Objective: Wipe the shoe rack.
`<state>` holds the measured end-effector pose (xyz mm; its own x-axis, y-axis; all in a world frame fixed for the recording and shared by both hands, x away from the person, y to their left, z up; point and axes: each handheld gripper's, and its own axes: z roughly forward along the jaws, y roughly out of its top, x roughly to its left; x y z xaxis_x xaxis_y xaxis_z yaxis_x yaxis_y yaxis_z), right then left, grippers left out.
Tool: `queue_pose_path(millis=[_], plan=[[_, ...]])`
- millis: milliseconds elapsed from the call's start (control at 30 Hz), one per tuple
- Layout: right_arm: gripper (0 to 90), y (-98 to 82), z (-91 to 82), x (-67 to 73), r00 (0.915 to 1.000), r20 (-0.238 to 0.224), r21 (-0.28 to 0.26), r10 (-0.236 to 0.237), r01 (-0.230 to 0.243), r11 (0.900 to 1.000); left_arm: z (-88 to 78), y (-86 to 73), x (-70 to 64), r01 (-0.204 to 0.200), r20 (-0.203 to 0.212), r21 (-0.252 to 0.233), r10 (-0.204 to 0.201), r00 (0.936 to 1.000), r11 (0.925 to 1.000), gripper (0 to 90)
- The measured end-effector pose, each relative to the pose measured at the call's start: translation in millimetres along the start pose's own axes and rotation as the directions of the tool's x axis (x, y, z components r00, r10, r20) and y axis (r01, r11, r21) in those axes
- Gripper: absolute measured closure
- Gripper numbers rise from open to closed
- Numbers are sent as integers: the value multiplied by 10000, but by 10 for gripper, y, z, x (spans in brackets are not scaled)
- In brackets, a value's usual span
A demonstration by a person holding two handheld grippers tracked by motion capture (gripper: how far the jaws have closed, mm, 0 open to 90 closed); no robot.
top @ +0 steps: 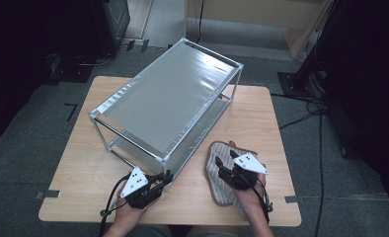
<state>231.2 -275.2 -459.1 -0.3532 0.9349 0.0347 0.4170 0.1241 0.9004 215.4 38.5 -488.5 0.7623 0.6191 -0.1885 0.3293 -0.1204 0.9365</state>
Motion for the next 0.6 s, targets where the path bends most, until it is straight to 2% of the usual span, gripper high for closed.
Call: queue_pose_path(millis=[100, 133, 167, 233, 267, 300, 367, 467, 500, 533, 567, 600], plan=[[423, -43, -46, 44, 9999, -103, 44, 37, -36, 10000, 18, 11, 2, 96, 154, 9, -97, 9998, 10000, 758], [419, -88, -93, 121, 9996, -255, 35, -88, 88, 10000, 18, 21, 10, 223, 310, -74, -220, 9993, 9997, 732], [419, -88, -93, 121, 9996, -255, 35, -88, 88, 10000, 11, 27, 19, 179, 354, -105, -175, 9992, 9998, 732], [415, -131, -121, 207, 9985, -540, 61, -76, 79, 10000, -20, 33, 39, 272, 414, -163, -265, 9988, 9995, 646], [414, -167, -121, 287, 9969, -753, 94, -226, 234, 9997, -61, 30, 61, 326, 383, -193, -318, 9988, 9993, 629], [414, -167, -121, 287, 9969, -753, 94, -226, 234, 9997, -61, 30, 61, 326, 383, -193, -318, 9988, 9993, 612], [407, -218, -77, 431, 9919, -1223, 174, -335, 359, 9992, -155, 21, 87, 440, 250, -384, -431, 9988, 9983, 578], [404, -248, -17, 609, 9821, -1848, 167, -375, 413, 9990, -257, 10, 114, 383, 176, -458, -375, 9991, 9982, 548], [404, -248, -17, 609, 9821, -1848, 167, -375, 413, 9990, -257, 10, 114, 383, 176, -458, -375, 9991, 9982, 549], [396, -274, 14, 753, 9687, -2455, 144, -356, 403, 9991, -348, -3, 140, 418, -4, -536, -419, 9991, 9977, 552], [396, -274, 14, 753, 9687, -2455, 144, -356, 403, 9991, -348, -3, 140, 418, -4, -536, -419, 9991, 9977, 553], [390, -297, 44, 929, 9524, -2941, 107, -807, 877, 9961, -464, -21, 189, 579, -148, -689, -591, 9981, 9959, 552]])
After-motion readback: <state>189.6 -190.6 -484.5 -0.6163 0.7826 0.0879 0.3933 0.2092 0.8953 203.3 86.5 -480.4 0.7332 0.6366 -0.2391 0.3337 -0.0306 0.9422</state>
